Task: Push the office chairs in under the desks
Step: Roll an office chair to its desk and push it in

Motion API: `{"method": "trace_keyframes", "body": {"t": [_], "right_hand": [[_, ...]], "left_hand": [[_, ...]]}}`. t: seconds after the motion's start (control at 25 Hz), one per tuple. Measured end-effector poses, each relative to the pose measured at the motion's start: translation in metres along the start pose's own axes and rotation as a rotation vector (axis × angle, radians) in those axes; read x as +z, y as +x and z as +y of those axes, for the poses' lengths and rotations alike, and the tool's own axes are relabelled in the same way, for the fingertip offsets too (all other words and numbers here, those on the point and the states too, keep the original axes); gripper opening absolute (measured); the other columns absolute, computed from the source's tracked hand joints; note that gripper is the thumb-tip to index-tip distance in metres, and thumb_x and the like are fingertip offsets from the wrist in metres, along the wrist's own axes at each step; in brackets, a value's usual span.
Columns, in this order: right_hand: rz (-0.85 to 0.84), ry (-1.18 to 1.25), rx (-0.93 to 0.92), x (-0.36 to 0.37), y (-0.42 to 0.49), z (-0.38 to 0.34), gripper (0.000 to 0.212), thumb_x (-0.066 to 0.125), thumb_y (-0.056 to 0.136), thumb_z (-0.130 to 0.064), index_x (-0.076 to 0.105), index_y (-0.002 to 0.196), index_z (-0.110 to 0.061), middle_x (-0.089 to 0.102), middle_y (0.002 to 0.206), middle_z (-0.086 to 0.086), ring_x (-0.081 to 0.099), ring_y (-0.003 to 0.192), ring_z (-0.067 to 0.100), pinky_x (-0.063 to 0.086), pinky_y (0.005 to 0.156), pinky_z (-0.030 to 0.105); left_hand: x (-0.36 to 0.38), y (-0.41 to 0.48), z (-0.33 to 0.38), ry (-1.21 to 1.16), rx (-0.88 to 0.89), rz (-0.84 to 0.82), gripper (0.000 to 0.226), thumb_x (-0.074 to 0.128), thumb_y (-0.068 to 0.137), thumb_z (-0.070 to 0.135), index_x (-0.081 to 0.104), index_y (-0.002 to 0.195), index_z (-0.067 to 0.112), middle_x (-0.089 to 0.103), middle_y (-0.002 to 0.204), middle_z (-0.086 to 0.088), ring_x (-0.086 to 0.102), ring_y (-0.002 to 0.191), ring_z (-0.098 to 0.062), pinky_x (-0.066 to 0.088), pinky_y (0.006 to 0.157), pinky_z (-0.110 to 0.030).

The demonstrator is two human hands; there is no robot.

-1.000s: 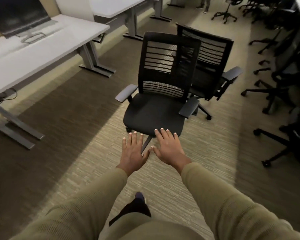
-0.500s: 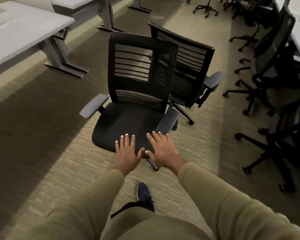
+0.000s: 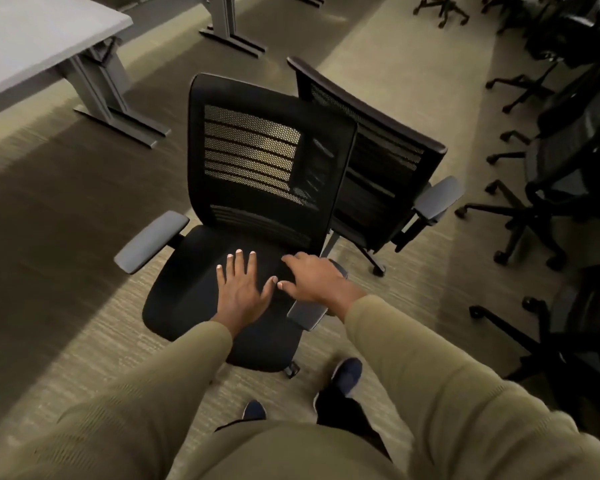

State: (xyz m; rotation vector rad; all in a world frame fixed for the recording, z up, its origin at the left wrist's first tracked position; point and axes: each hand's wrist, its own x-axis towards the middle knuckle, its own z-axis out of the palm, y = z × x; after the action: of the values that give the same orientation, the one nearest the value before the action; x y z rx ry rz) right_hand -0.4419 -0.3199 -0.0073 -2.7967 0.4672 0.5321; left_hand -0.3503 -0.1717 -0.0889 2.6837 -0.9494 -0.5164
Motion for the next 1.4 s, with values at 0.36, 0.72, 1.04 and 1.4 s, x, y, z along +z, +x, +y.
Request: {"method": "trace_keyframes", "body": {"t": [0.36, 0.72, 1.04, 1.4], "right_hand": [[0.063, -0.191, -0.375, -0.159, 0.135, 0.088, 0.042, 0.055, 0.095, -0.05, 0.063, 0.126, -0.022, 0.069, 0.115, 0.003, 0.063, 0.107, 0.025, 0.042, 0.074, 0.035], [0.501, -0.124, -0.469, -0.241, 0.213, 0.133, 0.059, 0.046, 0.099, -0.05, 0.049, 0.142, -0.01, 0.054, 0.141, 0.014, 0.046, 0.134, 0.032, 0.035, 0.109, 0.043], [0.379, -0.314, -0.355, -0.219, 0.195, 0.128, 0.066, 0.024, 0.109, -0.044, 0.009, 0.159, -0.003, 0.03, 0.16, 0.026, 0.026, 0.15, 0.038, -0.009, 0.123, 0.047], [0.481, -0.161, -0.658, -0.222, 0.135, 0.198, 0.049, 0.039, 0.106, -0.028, 0.039, 0.153, -0.016, 0.043, 0.154, 0.013, 0.034, 0.145, 0.028, 0.022, 0.12, 0.049]], "left_hand": [[-0.047, 0.157, 0.113, -0.218, -0.21, 0.229, 0.088, 0.052, 0.098, 0.044, 0.002, 0.164, 0.014, -0.007, 0.171, -0.018, -0.004, 0.158, -0.035, 0.004, 0.128, -0.052], [-0.127, 0.279, 0.191, -0.188, -0.347, 0.5, 0.081, 0.032, 0.1, 0.056, -0.006, 0.163, 0.023, -0.012, 0.171, -0.012, -0.012, 0.158, -0.029, 0.006, 0.129, -0.05], [-0.141, 0.293, 0.205, 0.103, -0.308, 0.223, 0.07, 0.032, 0.107, 0.049, -0.005, 0.163, 0.03, -0.019, 0.17, -0.007, -0.011, 0.157, -0.036, 0.003, 0.127, -0.054], [-0.104, 0.282, 0.267, 0.277, -0.386, 0.278, 0.058, 0.025, 0.11, 0.021, 0.002, 0.162, 0.009, 0.004, 0.168, -0.024, 0.011, 0.155, -0.044, 0.019, 0.125, -0.054]]}}
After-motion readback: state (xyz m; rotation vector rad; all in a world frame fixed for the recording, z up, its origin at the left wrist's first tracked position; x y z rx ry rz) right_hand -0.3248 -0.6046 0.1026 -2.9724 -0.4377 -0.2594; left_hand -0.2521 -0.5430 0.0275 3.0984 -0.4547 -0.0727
